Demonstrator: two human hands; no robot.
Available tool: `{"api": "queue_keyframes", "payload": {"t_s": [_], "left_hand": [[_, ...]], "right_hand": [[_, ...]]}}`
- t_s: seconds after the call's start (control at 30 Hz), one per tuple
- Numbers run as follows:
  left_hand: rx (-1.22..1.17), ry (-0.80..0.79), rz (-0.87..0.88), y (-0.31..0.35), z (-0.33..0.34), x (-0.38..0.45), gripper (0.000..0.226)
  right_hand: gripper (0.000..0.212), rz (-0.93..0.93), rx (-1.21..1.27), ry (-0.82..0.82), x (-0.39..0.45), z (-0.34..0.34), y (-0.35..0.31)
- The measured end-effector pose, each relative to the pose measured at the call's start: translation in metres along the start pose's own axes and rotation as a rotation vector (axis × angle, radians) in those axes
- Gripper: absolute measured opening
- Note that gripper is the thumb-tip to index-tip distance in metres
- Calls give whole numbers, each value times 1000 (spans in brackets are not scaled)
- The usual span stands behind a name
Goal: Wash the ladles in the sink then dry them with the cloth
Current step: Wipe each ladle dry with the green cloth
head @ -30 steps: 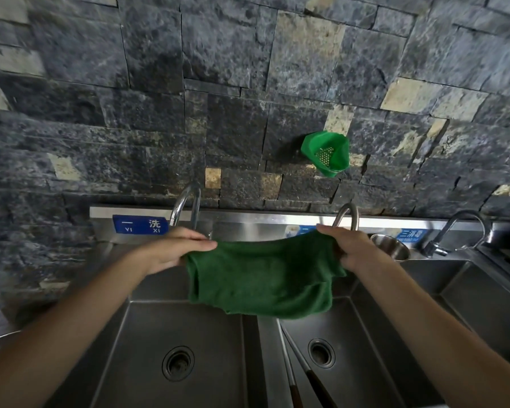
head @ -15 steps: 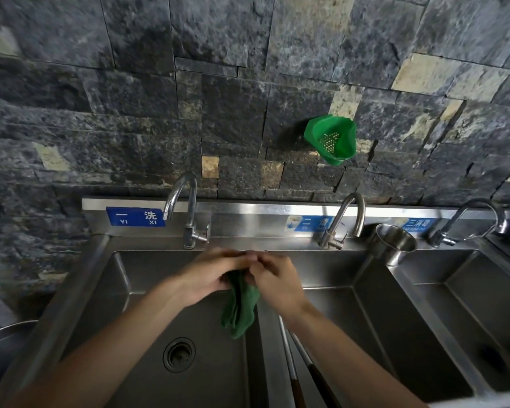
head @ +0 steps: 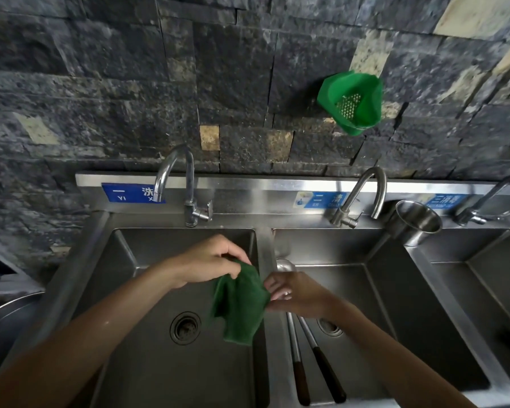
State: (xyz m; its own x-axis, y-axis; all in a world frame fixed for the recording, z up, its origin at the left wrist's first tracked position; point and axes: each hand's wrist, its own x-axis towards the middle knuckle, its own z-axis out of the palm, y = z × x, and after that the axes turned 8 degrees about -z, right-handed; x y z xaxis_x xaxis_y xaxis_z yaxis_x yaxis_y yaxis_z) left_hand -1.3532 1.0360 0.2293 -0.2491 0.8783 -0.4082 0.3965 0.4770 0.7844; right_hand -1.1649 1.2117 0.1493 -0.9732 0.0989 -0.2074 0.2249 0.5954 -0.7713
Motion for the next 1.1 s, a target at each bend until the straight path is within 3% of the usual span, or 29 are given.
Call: {"api": "queue_keyframes", "payload": {"t_s": [0.1, 0.27, 0.4, 0.57, 0.7, 0.77, 0.83, 0.93, 1.03, 1.1], "left_hand": [[3, 38, -65, -21, -3, 14, 34], [28, 155, -105, -60, 1, 53, 37], [177, 292, -29, -79, 2, 92, 43], [95, 460, 61, -79, 8, 125, 32], [147, 598, 266, -90, 41, 121, 28], [202, 592, 252, -107, 70, 111, 26], [231, 540, 140, -132, 110, 99, 26], [171, 350, -97, -170, 180, 86, 28], [-279, 47, -431, -181, 234, 86, 29], [-488, 53, -545, -177, 251, 95, 32]], "right_hand": [[25, 20, -3, 126, 3, -3, 26], [22, 30, -211, 108, 10, -17, 56], [14, 73, -385, 260, 29, -41, 69], [14, 134, -472, 420, 39, -58, 89], [10, 57, -517, 671, 16, -40, 109], [11, -11, -539, 719, -2, -19, 120], [11, -29, -531, 674, -21, 15, 136], [13, 219, -412, 404, -47, 74, 164], [17, 348, -191, 164, -58, 117, 182], [21, 357, -143, 95, -55, 133, 186]]}}
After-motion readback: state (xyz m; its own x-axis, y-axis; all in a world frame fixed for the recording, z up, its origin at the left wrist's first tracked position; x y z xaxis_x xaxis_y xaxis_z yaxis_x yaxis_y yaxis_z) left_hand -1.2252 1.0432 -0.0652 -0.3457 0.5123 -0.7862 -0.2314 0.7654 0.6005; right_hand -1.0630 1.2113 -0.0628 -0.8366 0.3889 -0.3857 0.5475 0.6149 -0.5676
